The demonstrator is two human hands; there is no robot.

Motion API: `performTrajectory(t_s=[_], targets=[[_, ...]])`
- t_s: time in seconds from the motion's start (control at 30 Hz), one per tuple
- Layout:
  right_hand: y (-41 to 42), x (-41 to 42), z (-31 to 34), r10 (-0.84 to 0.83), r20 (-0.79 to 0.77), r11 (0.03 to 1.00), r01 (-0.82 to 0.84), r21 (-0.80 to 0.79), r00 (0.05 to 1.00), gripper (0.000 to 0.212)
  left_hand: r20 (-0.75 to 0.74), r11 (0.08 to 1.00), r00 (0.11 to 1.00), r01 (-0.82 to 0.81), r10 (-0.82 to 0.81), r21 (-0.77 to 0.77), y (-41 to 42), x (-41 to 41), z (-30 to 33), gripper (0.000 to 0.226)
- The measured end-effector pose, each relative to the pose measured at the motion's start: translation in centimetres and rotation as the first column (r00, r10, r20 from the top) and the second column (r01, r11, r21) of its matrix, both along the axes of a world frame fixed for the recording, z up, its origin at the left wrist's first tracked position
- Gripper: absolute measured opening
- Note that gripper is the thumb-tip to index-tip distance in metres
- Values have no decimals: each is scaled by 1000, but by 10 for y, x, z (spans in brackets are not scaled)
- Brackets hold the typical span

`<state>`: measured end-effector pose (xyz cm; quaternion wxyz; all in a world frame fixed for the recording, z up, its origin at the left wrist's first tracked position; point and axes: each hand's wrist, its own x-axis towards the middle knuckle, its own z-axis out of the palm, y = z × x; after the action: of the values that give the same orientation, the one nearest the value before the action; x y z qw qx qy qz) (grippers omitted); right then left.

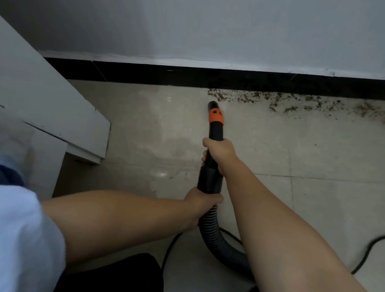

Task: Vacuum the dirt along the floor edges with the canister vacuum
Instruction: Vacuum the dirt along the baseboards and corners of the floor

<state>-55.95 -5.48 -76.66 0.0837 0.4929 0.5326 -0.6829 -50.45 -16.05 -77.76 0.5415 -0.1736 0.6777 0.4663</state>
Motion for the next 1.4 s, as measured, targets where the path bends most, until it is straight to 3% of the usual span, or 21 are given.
performTrajectory(t_s=[0.1,0.47,0.7,0.87,1.03,1.4], targets=[[30,22,1,-50,28,998,49,32,998,14,19,998,998,52,-53,29,26,16,1,24],[126,44,7,-164,73,984,158,77,984,19,19,986,988,151,-152,68,117,23,13,20],[85,25,-2,-19,37,999,17,48,999,19,13,999,999,34,-34,5,87,24,-3,37],[55,7,-1,70,0,998,-70,1,998,16,1,998,998,-59,59,-25,61,13,1,19],[36,-8,2,101,-17,994,-102,-33,995,19,-30,992,992,-125,124,-34,45,2,3,33],[73,21,0,-57,19,998,57,23,998,12,-32,998,998,58,-58,-16,73,17,1,39]])
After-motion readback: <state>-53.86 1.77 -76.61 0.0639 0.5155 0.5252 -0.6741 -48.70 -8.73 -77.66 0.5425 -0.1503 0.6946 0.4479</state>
